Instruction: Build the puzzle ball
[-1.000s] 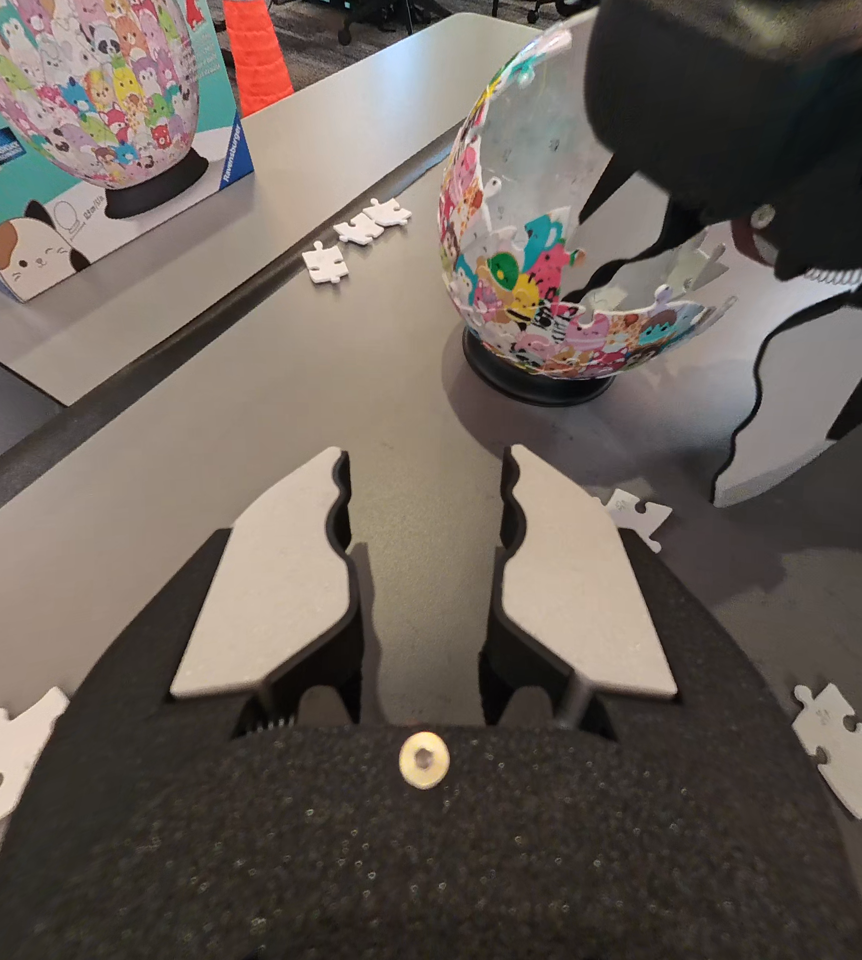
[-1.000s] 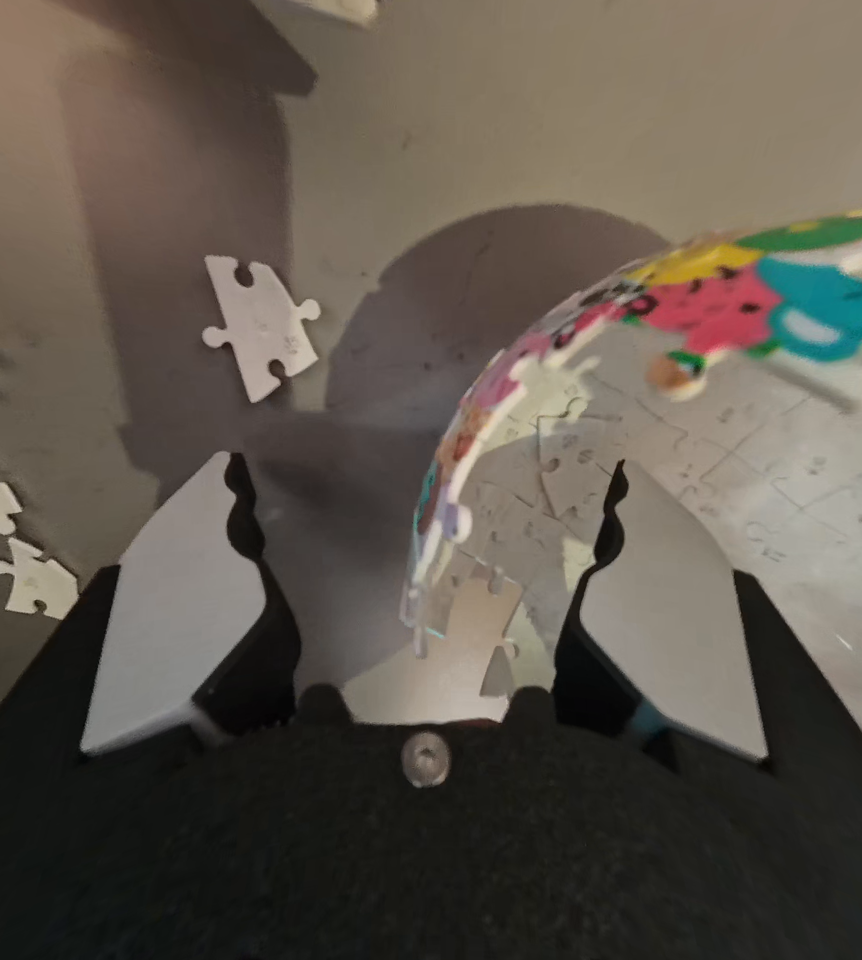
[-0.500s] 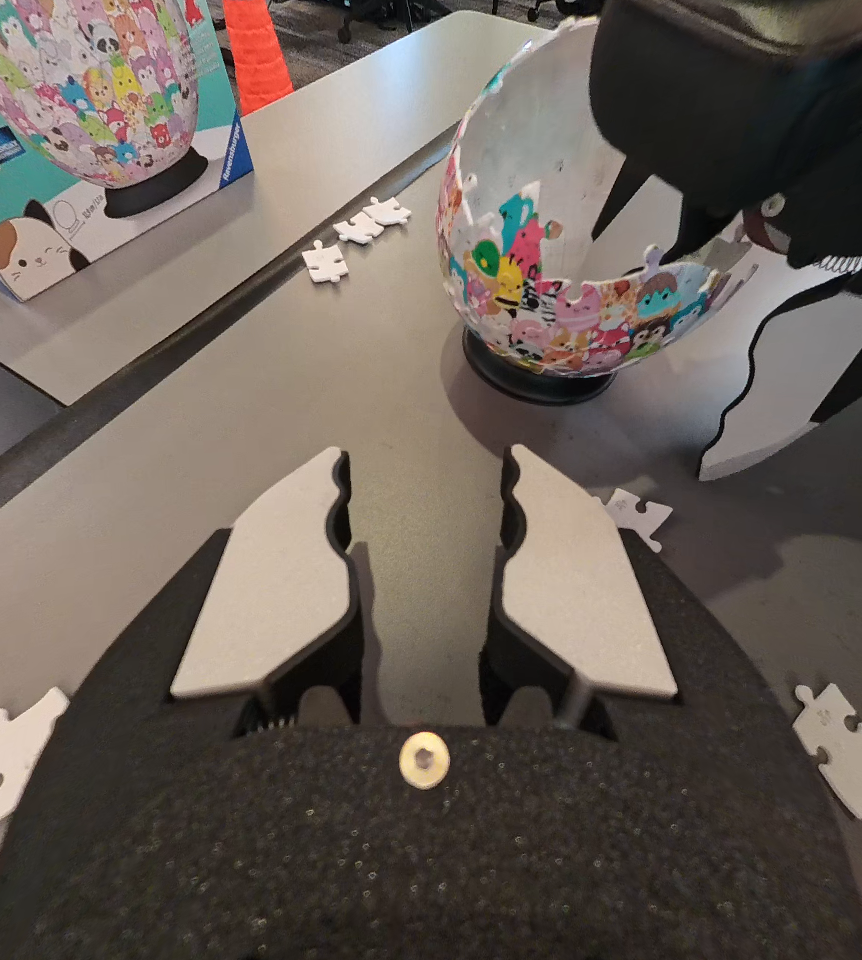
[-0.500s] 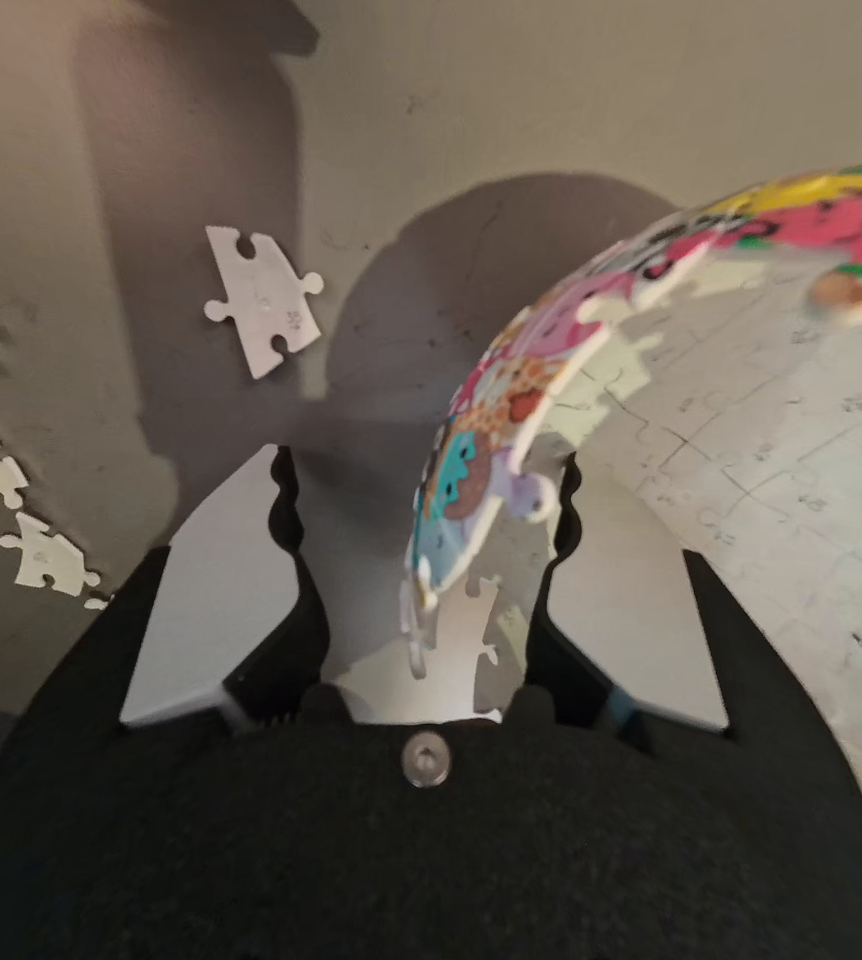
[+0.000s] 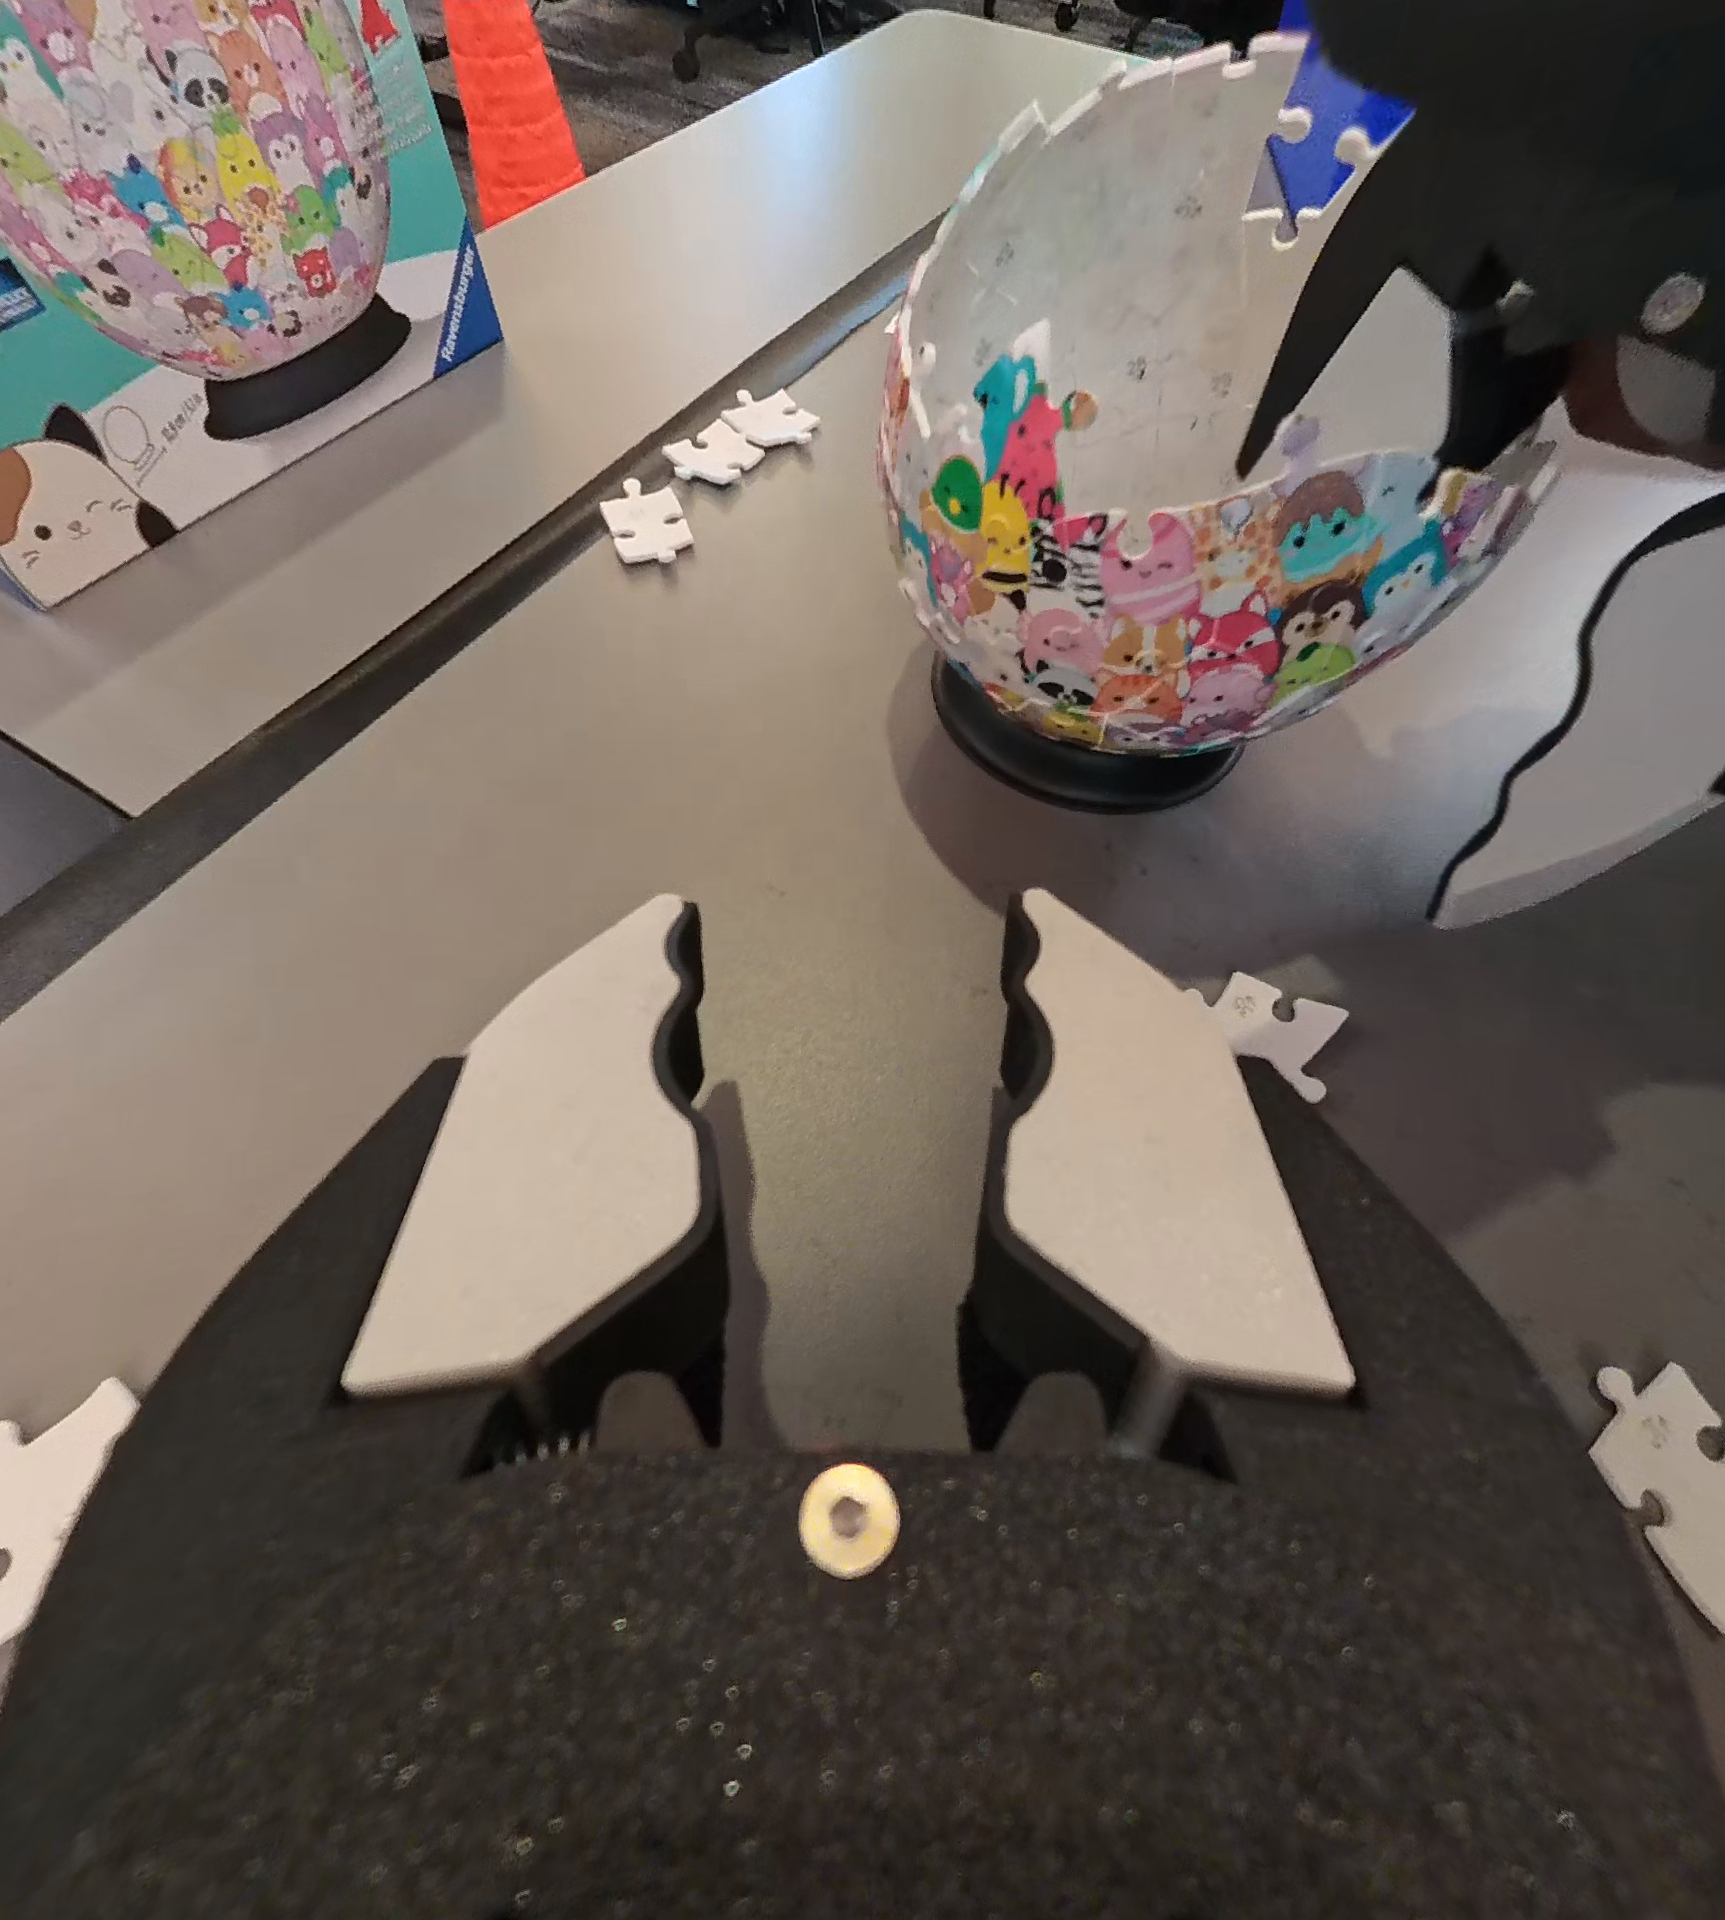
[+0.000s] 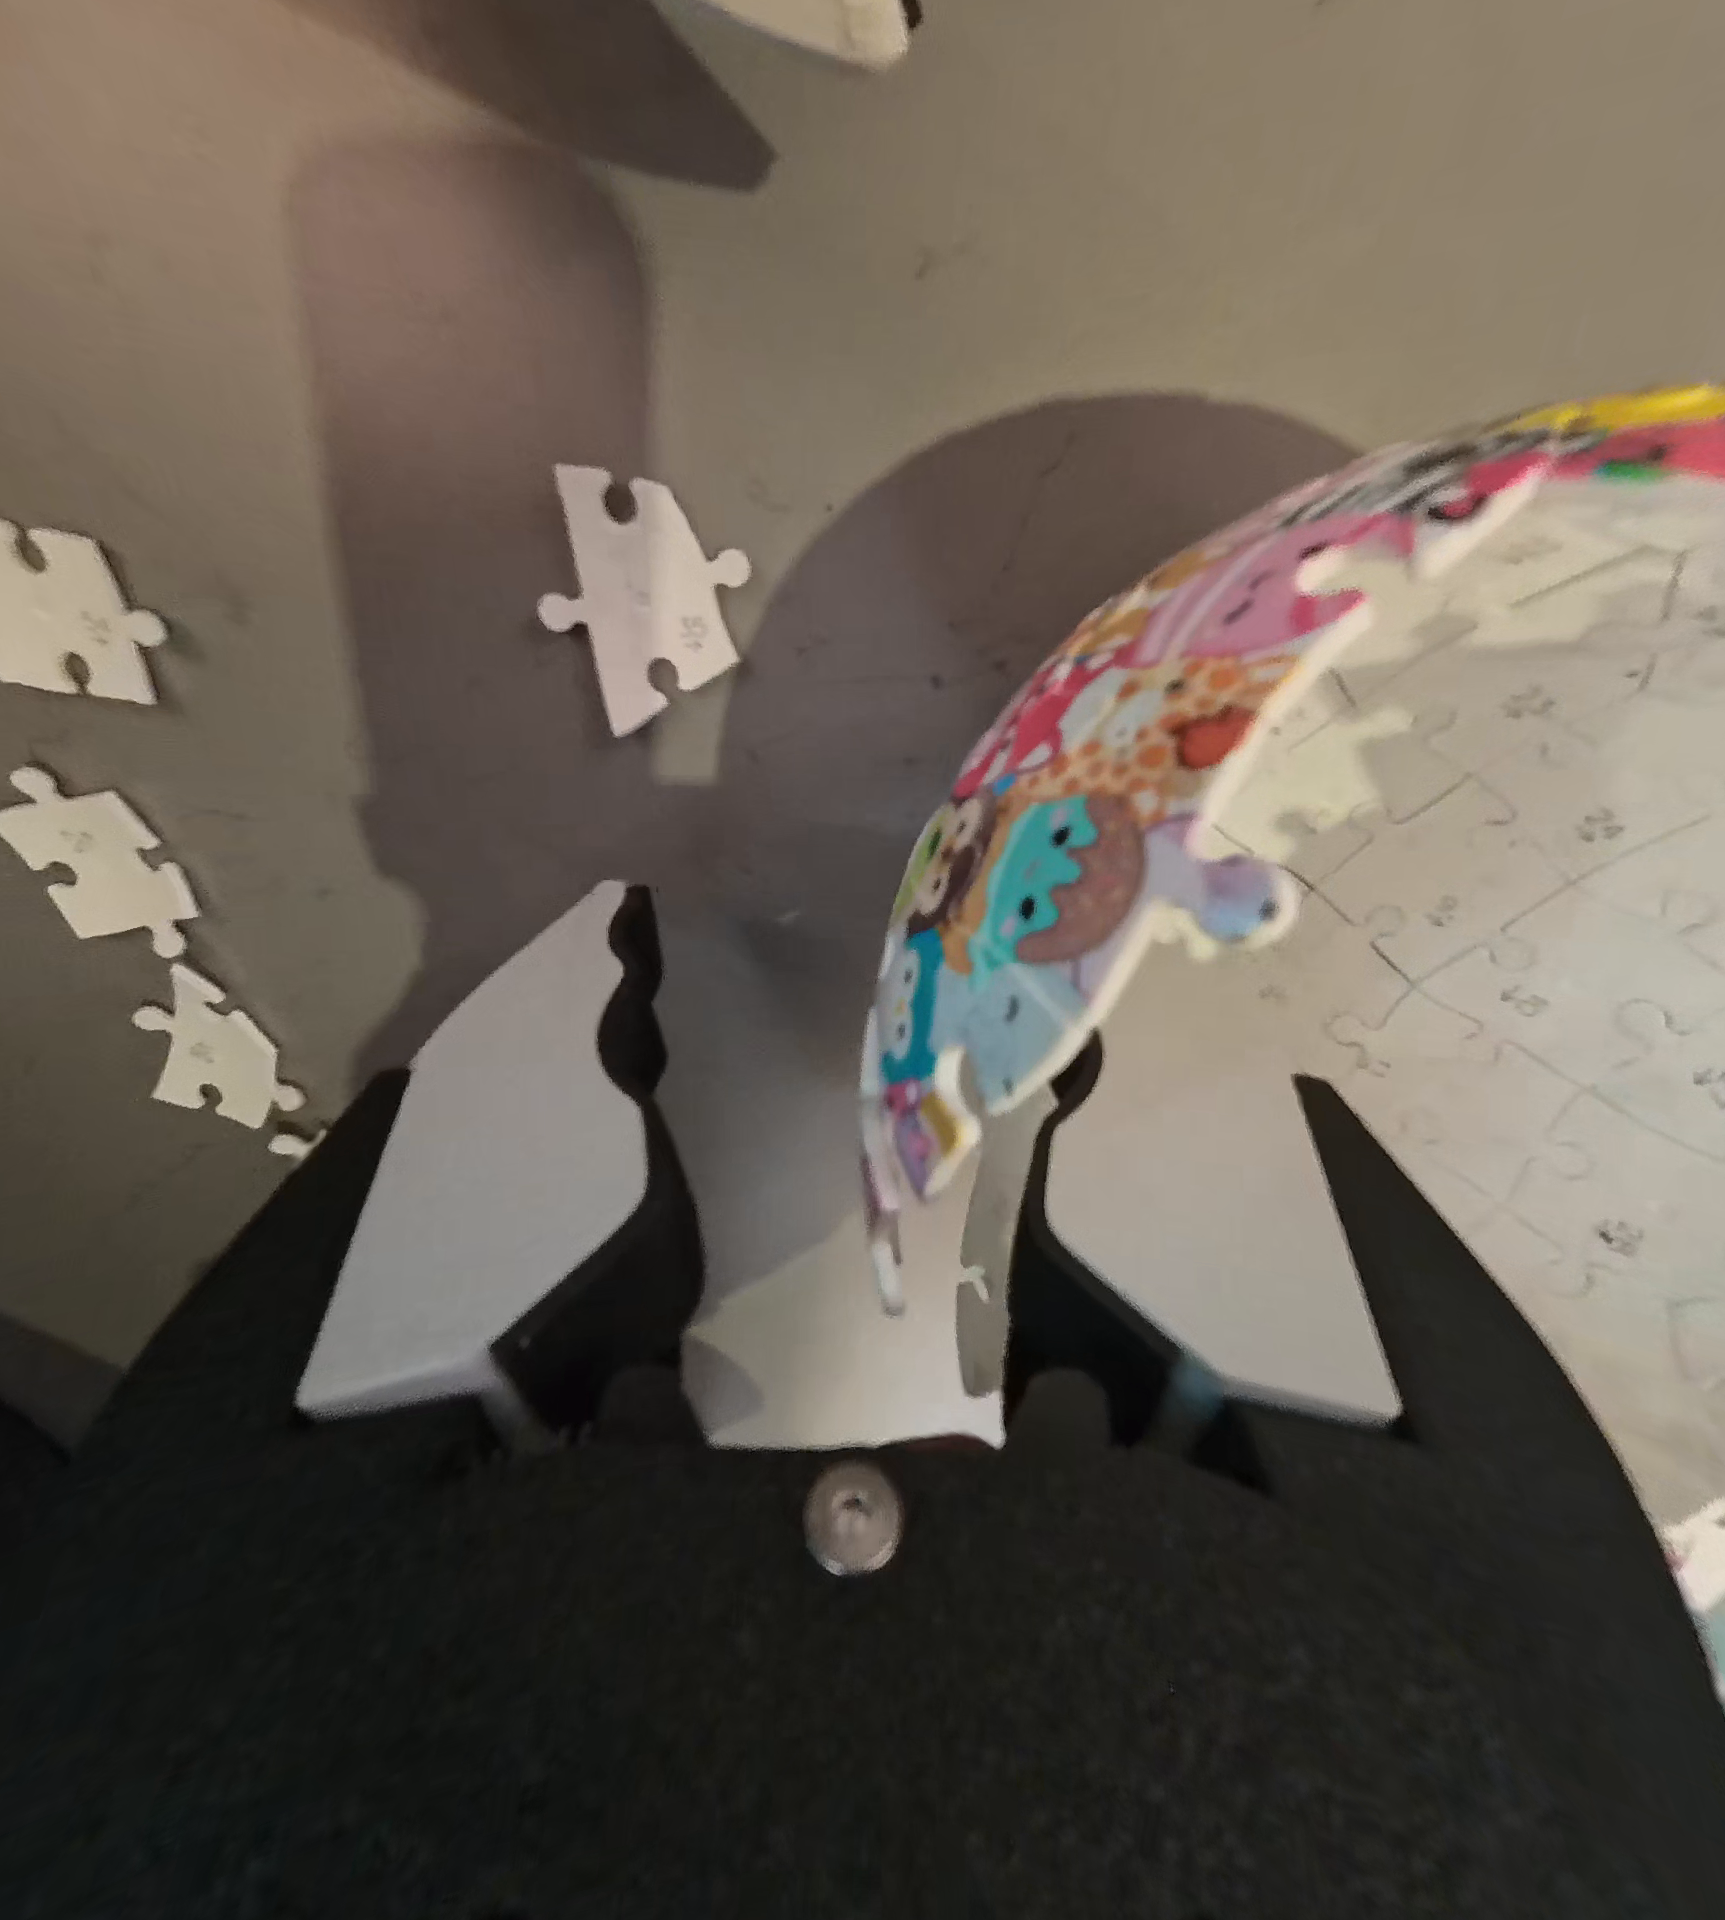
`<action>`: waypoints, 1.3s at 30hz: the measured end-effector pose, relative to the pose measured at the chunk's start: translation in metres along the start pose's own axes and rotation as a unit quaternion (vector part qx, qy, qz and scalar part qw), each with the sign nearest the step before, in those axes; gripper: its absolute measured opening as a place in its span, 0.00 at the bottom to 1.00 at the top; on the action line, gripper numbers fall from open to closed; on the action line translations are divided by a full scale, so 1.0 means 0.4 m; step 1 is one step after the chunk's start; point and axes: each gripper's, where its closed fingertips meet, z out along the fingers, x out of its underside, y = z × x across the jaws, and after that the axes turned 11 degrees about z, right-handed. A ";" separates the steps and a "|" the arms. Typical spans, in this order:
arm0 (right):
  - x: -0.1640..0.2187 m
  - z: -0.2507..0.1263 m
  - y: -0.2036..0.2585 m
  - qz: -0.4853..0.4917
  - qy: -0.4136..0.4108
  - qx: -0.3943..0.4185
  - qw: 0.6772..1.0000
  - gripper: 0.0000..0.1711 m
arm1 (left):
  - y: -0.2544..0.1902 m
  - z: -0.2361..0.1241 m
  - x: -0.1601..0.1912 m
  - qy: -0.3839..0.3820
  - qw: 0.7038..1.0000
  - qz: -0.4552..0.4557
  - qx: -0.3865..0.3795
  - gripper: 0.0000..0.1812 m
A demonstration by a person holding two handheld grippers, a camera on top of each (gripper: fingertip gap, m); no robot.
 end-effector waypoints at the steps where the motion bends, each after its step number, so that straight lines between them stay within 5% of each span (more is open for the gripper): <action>1: -0.001 -0.002 0.004 0.001 -0.003 -0.005 1.000 0.43 | -0.002 -0.001 -0.002 -0.002 1.000 0.004 -0.001 0.29; 7: 0.002 -0.017 -0.003 0.007 -0.024 0.001 1.000 0.46 | -0.080 0.021 -0.049 -0.034 0.997 -0.045 0.045 0.25; 16: -0.002 -0.147 -0.006 -0.014 -0.197 0.064 0.978 0.39 | -0.157 0.037 -0.084 -0.050 0.994 -0.080 0.044 0.20; 23: 0.032 -0.212 0.017 0.020 -0.309 0.022 0.951 0.17 | -0.225 0.037 -0.104 -0.060 0.995 -0.048 0.056 0.03; 27: 0.027 -0.173 0.010 0.015 -0.276 0.028 0.961 0.22 | -0.248 0.048 -0.098 -0.045 0.996 -0.026 0.067 0.02; 39: -0.002 -0.167 0.001 -0.041 -0.245 -0.025 0.968 0.11 | -0.269 0.032 -0.103 -0.059 0.993 -0.033 0.102 0.05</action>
